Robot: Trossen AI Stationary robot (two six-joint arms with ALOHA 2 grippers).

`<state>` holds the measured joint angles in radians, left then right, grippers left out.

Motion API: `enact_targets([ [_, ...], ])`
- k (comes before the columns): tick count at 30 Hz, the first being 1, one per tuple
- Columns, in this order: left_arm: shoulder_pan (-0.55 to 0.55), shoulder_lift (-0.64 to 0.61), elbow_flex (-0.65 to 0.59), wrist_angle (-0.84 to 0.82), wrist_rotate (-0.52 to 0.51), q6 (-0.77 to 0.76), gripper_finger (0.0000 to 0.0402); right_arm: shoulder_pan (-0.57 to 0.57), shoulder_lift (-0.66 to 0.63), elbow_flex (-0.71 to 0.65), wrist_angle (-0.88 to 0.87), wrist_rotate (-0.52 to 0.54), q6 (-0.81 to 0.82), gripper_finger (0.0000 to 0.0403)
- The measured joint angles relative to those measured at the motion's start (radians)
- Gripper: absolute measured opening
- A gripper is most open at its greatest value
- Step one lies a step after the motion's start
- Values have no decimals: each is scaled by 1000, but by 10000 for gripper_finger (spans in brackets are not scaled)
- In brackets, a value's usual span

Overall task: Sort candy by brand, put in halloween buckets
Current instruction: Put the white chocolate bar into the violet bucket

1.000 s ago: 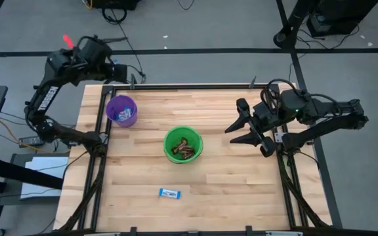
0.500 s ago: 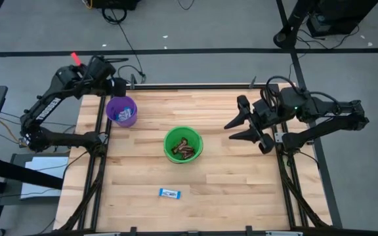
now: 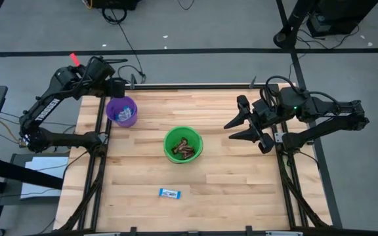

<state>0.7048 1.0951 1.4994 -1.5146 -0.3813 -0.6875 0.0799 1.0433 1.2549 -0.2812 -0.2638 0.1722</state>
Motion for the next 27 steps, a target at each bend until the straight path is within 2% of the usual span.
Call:
enact_targets([
  [3,0,-3,0,6,2,1,113,0,0,0,0,0,0,176],
  [5,0,-3,0,32,48,13,117,0,0,0,0,0,0,176],
  [9,-44,-3,0,170,306,52,115,0,0,0,0,0,0,176],
  [12,-141,-3,0,292,457,41,108,0,0,0,0,0,0,176],
  [17,-389,8,0,484,441,-25,95,0,0,0,-5,5,0,176],
  [22,-641,42,0,708,305,-26,85,0,3,0,-5,8,8,176],
  [24,-718,63,0,791,268,-3,82,0,14,0,1,8,16,176],
  [27,-811,99,1,878,268,29,80,0,47,0,14,1,34,176],
])
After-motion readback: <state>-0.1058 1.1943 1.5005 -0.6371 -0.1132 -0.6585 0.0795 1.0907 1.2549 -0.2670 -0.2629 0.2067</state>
